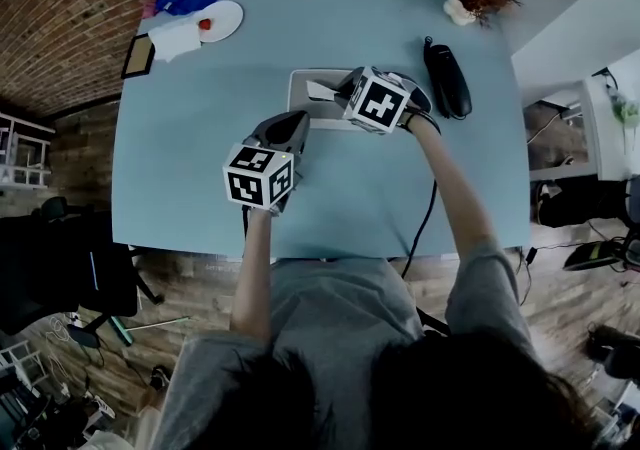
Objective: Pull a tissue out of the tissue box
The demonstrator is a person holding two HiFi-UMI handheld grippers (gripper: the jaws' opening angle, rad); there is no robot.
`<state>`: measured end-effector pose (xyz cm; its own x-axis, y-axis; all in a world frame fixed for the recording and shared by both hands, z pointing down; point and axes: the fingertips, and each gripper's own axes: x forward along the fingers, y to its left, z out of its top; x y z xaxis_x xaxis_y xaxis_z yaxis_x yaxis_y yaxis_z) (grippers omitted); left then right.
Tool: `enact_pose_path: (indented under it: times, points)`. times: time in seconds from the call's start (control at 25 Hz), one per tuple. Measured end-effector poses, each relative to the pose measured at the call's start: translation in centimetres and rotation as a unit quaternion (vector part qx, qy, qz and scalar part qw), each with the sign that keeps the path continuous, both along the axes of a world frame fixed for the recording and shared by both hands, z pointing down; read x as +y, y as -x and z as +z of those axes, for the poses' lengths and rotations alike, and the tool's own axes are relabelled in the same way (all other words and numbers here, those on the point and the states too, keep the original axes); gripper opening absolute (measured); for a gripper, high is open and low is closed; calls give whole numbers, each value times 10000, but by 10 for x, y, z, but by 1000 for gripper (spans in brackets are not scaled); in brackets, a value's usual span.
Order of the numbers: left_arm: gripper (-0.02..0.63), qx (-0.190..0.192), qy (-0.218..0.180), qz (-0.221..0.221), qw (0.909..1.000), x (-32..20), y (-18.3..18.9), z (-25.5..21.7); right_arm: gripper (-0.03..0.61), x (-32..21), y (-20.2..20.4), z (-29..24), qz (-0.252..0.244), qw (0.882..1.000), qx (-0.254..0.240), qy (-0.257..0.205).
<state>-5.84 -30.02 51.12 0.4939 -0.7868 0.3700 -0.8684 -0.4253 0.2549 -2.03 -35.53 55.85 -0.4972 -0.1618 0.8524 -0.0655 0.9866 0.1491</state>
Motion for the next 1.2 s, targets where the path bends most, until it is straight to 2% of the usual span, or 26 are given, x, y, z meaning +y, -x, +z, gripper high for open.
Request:
enact_pose_path:
  times: [0.24,0.6,1.2]
  points:
    - [3,-28,-84,-90,9999,3,0,-6,2,1,3,-7,-103,9999,-15,-79]
    - [3,-50,-245,-119,9996,5,0,-19,2,0,-2,-23,16,9997,-196,-170]
    - [3,-22,-523,77,9986,9,-9,-35,0,-1,-4,-64,289,9955,-788,-444]
